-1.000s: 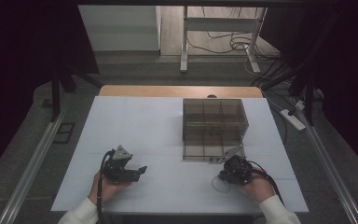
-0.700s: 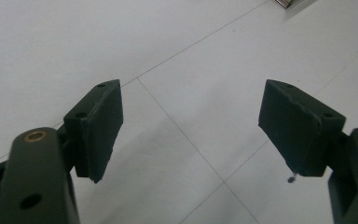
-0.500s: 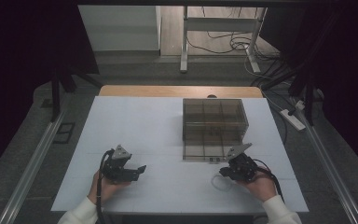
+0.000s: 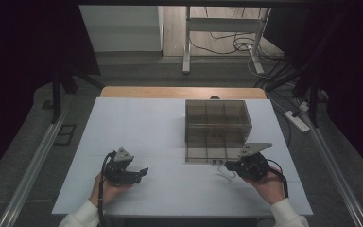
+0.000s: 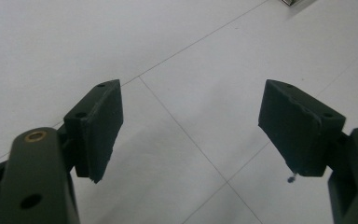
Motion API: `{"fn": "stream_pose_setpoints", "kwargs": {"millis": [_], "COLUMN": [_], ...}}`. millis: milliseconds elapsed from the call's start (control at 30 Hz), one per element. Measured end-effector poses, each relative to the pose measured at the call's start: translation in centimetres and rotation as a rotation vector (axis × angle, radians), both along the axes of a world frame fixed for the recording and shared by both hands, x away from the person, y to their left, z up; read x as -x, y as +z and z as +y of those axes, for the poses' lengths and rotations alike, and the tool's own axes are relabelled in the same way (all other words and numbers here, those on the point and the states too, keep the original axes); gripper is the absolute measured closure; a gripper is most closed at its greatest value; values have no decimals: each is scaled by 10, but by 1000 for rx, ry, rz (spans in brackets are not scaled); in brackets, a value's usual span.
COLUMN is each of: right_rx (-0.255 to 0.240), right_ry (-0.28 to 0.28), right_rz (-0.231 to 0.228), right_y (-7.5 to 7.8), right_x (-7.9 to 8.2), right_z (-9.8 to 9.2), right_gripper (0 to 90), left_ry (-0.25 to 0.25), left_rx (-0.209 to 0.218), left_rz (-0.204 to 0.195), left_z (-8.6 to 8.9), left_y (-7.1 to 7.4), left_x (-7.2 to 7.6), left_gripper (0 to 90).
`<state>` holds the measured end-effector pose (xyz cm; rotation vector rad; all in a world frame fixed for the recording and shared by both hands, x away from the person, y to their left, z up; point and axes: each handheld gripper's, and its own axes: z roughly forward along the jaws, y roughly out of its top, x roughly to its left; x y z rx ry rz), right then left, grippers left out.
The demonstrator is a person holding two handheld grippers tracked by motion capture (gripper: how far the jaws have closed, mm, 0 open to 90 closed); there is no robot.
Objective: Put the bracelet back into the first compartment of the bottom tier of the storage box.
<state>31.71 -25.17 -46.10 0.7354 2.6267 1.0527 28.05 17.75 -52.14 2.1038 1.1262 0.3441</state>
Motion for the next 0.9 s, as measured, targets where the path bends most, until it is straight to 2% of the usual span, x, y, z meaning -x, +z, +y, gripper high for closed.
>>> {"fn": "stream_pose_setpoints", "kwargs": {"millis": [167, 900], "right_rx": [-19, -78], "right_ry": [-16, -16], "right_rz": [-42, -89], "right_y": [5, 15], "right_x": [3, 3], "right_z": [1, 6], "right_gripper": [854, 855], "left_ry": [2, 2], "left_rx": [1, -1], "left_rz": [-2, -1], "left_z": [0, -1], "left_y": [0, -1], "left_x": [0, 0], "left_gripper": [229, 229]}}
